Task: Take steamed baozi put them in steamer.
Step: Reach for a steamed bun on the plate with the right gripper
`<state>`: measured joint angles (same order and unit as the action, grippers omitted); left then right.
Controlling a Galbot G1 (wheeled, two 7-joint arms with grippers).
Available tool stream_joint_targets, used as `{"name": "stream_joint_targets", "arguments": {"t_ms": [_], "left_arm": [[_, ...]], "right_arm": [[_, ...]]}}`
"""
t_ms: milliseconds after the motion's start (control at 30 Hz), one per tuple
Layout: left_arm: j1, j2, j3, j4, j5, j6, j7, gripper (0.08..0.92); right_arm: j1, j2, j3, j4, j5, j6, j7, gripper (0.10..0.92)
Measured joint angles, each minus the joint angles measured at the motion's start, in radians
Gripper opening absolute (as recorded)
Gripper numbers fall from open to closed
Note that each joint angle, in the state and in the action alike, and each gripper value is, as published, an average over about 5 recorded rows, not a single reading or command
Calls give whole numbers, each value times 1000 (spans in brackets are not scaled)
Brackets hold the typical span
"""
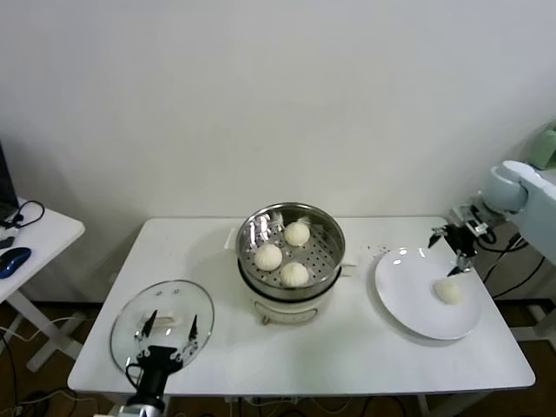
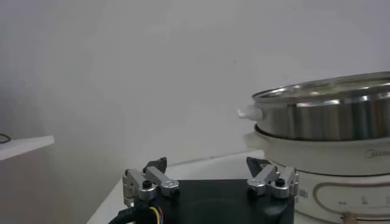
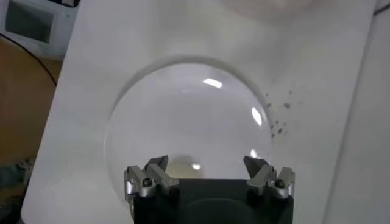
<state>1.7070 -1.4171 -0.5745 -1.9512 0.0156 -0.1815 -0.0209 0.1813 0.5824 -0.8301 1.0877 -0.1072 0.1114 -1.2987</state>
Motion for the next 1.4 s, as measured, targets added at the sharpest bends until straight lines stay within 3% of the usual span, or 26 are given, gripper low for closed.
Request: {"name": "stream_joint_targets", "arguments": {"t_ms": [733,1400], "left_arm": [[12,-13,-25,21,21,4,-3,823],[12,-20,-32,27,33,6,-5,823]], "right_arm": [[-290,129,393,-261,-324,65,26,823],[-333,242,496,-376,-457,99,32,823]]}}
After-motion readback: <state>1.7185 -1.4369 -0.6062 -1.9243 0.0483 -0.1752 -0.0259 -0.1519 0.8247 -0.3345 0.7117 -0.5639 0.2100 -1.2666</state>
